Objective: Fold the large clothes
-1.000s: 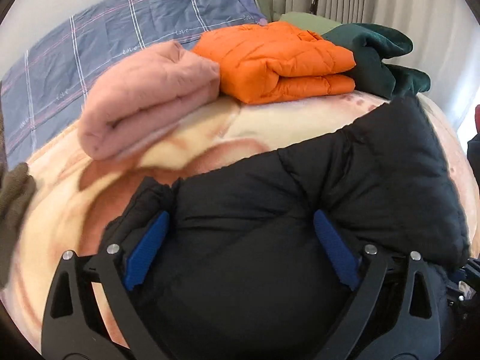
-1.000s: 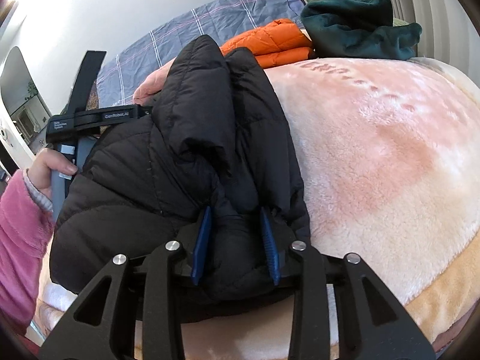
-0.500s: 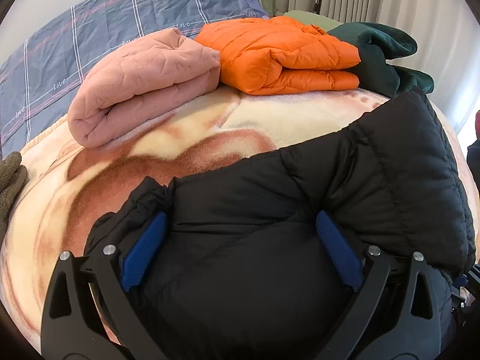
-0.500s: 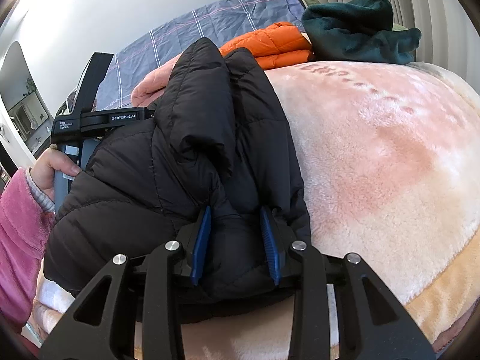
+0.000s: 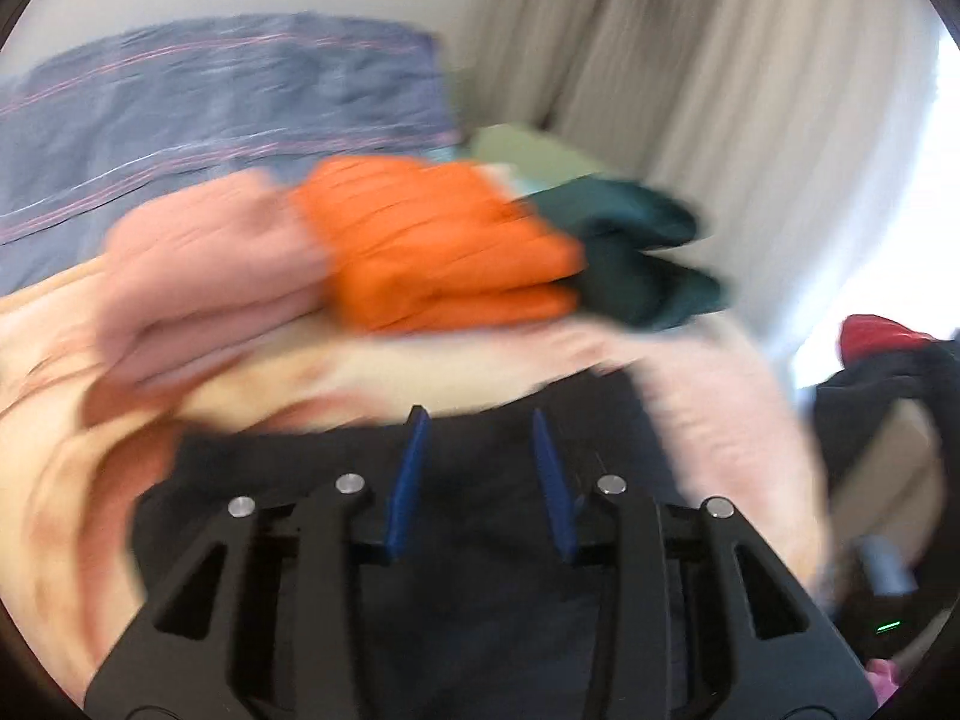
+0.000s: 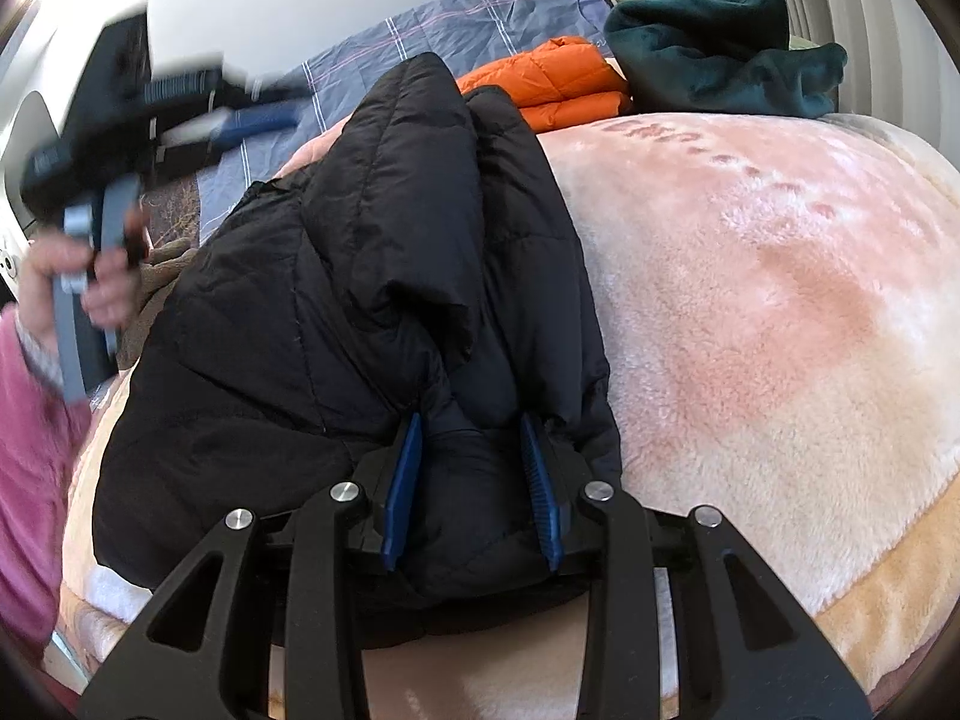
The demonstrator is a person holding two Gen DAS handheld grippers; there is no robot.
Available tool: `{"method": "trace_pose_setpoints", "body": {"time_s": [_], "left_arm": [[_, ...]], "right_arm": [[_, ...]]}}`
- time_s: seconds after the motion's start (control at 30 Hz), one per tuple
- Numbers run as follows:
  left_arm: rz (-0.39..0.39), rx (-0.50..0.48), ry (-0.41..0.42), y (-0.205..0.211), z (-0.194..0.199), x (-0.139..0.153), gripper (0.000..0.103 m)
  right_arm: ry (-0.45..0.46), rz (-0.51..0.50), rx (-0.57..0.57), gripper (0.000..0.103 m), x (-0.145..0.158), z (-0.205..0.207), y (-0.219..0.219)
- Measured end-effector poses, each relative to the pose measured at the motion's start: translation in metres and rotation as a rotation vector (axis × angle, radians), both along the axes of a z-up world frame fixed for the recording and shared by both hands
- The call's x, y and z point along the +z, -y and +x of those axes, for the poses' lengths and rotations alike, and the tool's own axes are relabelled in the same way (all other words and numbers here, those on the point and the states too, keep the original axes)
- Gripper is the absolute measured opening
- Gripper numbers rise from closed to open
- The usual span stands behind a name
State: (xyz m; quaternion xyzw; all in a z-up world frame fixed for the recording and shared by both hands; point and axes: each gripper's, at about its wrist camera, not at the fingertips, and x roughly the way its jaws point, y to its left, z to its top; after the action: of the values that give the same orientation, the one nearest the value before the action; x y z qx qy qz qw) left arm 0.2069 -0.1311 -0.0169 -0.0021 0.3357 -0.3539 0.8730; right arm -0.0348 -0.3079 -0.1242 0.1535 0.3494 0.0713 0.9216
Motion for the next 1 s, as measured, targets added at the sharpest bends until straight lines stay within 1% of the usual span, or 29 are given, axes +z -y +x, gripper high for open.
{"method": "trace_pose_setpoints", "body": {"time_s": [0.03,0.07,0.1,0.13,0.17,0.2,0.23,0.3,0.37,0.5,0.57,0.63,0.7,0.73,0.77,0.8,0.83,0.9,0.93,0.97,1.0], "left_arm": [[0.038,-0.031,0.03,0.015,-0.002,0.003,0.036],[0.103,-0.071,0.057,0.035,-0.004,-0.001,0.038],[0.154,-0.109,0.052,0.052,-0.002,-0.009,0.04],[0.218,-0.151,0.022,0.069,0.002,-0.025,0.045],[0.292,-0.173,-0.018,0.085,0.009,-0.049,0.048],[0.335,-0.16,-0.045,0.093,0.016,-0.068,0.049],[0.333,-0.144,-0.066,0.096,0.024,-0.077,0.05],[0.323,-0.129,-0.093,0.098,0.032,-0.085,0.051],[0.338,-0.131,-0.08,0.099,0.03,-0.089,0.051],[0.295,-0.124,-0.082,0.091,0.029,-0.091,0.051],[0.285,-0.123,-0.083,0.089,0.028,-0.091,0.051],[0.287,-0.12,-0.081,0.088,0.028,-0.091,0.051],[0.293,-0.117,-0.075,0.088,0.027,-0.09,0.051],[0.293,-0.116,-0.074,0.088,0.027,-0.09,0.051],[0.289,-0.116,-0.076,0.087,0.028,-0.09,0.051],[0.284,-0.116,-0.081,0.086,0.028,-0.09,0.051],[0.28,-0.117,-0.085,0.086,0.029,-0.09,0.051],[0.275,-0.116,-0.088,0.084,0.029,-0.089,0.051],[0.271,-0.117,-0.091,0.084,0.03,-0.089,0.051],[0.267,-0.117,-0.093,0.083,0.03,-0.089,0.051],[0.26,-0.117,-0.099,0.082,0.031,-0.089,0.051]], "right_arm": [[0.0,0.001,0.0,0.034,0.0,0.0,0.0],[0.0,0.002,0.0,0.034,0.0,0.0,0.0],[0.001,0.002,0.0,0.034,0.0,0.0,0.0],[0.0,0.003,0.0,0.034,0.0,-0.001,0.0],[0.003,0.008,-0.002,0.035,0.0,-0.001,0.001],[0.005,0.015,-0.004,0.035,0.0,-0.001,0.002],[0.006,0.027,-0.013,0.035,0.001,-0.001,0.005],[0.0,0.047,-0.013,0.035,-0.001,0.001,0.008],[-0.005,0.044,-0.008,0.035,-0.001,0.002,0.007],[-0.001,0.003,-0.009,0.035,0.001,0.001,0.002],[0.004,-0.01,-0.011,0.035,0.002,-0.001,0.0],[0.009,-0.001,-0.011,0.035,0.005,-0.006,0.003],[-0.001,0.052,-0.016,0.034,0.018,-0.006,0.014],[0.016,0.076,-0.028,0.031,0.027,-0.006,0.02],[0.05,0.089,-0.042,0.028,0.038,-0.007,0.024],[0.107,0.082,-0.053,0.027,0.055,-0.007,0.028],[0.137,0.064,-0.052,0.027,0.065,-0.006,0.027],[0.179,0.048,-0.014,0.027,0.078,0.002,0.019],[0.186,0.055,0.036,0.027,0.078,0.011,0.01],[0.167,0.056,0.07,0.026,0.072,0.02,0.003],[0.107,0.027,0.074,0.026,0.058,0.032,-0.005]]}}
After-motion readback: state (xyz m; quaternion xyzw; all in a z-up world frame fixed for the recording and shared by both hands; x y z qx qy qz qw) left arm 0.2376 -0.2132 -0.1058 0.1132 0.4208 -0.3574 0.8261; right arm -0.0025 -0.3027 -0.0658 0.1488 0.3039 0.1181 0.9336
